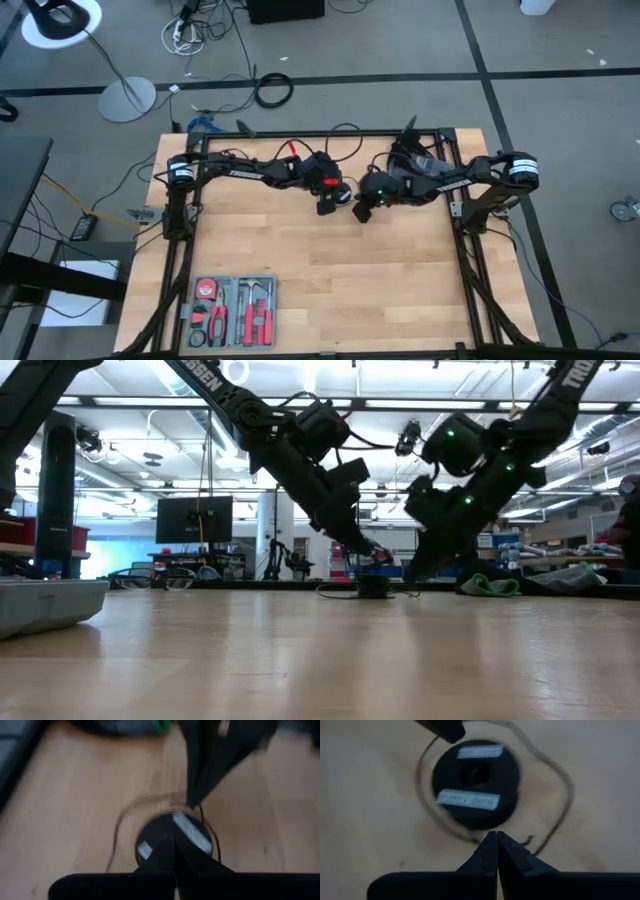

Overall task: Coil cords
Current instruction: Uncoil the black wire from the black spool

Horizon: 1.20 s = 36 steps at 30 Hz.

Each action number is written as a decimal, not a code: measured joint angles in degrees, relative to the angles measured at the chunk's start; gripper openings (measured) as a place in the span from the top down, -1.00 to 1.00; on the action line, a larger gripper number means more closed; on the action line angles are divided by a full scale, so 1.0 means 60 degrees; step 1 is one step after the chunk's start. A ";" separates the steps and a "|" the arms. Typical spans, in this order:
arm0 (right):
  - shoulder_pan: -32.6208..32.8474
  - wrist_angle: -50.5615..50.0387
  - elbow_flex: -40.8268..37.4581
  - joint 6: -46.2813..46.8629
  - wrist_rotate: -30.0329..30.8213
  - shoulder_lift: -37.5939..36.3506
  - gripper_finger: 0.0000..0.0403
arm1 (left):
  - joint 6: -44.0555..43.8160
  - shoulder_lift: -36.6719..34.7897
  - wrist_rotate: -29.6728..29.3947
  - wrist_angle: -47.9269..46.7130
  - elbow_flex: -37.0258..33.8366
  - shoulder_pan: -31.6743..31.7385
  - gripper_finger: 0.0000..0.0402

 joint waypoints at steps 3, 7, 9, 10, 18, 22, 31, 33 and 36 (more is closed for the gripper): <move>-0.0261 0.0906 -0.0552 -0.0048 -0.1065 -0.0340 1.00 | 0.0017 0.0012 0.0007 -0.0147 -0.0008 -0.0011 1.00; -0.0271 0.1259 -0.1194 -0.0077 -0.1475 -0.1080 0.98 | 0.0037 -0.0002 0.0007 -0.0062 -0.0008 -0.0011 1.00; -0.0271 0.1268 -0.1388 -0.0041 -0.1537 -0.1422 0.97 | 0.0266 -0.0002 0.0010 0.0096 -0.0006 0.0000 1.00; -0.0270 0.1237 -0.1476 -0.0047 -0.1610 -0.1590 0.96 | 0.0451 0.0034 0.0032 0.0182 -0.0004 0.0000 1.00; -0.0318 0.1370 -0.2034 -0.0625 -0.1712 -0.2337 0.99 | 0.0875 0.0228 0.0105 -0.0188 0.0472 0.0004 1.00; -0.0347 0.1427 -0.2056 -0.0808 -0.1712 -0.2390 0.98 | 0.1129 0.0250 0.0064 -0.1119 0.1154 0.0127 1.00; -0.0453 0.2192 -0.2043 -0.1537 -0.1632 -0.2289 0.97 | 0.1225 0.0776 0.0110 -0.2564 0.2095 0.0323 1.00; -0.0384 0.2395 -0.2041 -0.2195 -0.1701 -0.2186 0.95 | 0.1284 0.0804 0.0133 -0.2421 0.2132 0.0258 1.00; -0.0189 0.2678 -0.1841 -0.2891 -0.1823 -0.1780 0.90 | 0.1316 0.0822 0.0146 -0.2469 0.2116 0.0179 1.00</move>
